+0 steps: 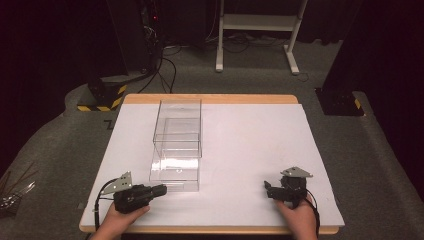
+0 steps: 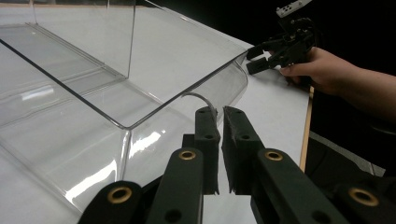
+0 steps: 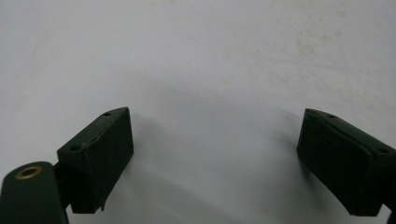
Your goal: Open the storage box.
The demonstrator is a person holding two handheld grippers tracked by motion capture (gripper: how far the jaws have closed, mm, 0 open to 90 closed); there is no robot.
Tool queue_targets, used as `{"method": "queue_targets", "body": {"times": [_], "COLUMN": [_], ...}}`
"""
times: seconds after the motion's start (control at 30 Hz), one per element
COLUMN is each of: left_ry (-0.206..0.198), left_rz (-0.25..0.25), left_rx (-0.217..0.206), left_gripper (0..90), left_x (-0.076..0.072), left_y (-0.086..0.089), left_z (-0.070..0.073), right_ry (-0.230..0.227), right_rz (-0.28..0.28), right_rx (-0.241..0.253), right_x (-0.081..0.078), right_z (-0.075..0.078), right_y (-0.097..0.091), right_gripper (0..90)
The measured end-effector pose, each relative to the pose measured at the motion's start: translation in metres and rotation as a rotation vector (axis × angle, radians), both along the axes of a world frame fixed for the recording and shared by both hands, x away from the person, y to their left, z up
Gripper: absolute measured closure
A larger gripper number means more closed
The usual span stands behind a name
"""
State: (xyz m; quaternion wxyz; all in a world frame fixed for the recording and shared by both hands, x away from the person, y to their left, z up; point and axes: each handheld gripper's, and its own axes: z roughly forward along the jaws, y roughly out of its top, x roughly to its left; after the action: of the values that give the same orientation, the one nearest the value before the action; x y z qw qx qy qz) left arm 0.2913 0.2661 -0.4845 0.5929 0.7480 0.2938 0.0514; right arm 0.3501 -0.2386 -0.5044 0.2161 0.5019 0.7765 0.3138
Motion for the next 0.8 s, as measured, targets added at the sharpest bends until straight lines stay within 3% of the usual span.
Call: {"method": "queue_targets", "body": {"times": [0.2,0.5,0.8], "left_ry": [-0.002,-0.022,-0.038], "left_rz": [-0.015,0.004,0.038], "left_rx": [0.002,0.024,-0.004], "left_gripper": [84.6,82.5,81.7], "left_x": [-0.004,-0.007,-0.009], "left_y": [0.002,0.004,0.014], "left_z": [0.000,0.003,0.008], "right_ry": [0.000,0.001,0.001], "right_rz": [0.000,0.000,0.000], "right_rx": [0.000,0.000,0.001], "right_x": [0.000,0.000,0.000], "right_z": [0.000,0.000,0.000], "right_y": [0.000,0.000,0.000], "right_gripper": [10.8,10.8,10.8]}}
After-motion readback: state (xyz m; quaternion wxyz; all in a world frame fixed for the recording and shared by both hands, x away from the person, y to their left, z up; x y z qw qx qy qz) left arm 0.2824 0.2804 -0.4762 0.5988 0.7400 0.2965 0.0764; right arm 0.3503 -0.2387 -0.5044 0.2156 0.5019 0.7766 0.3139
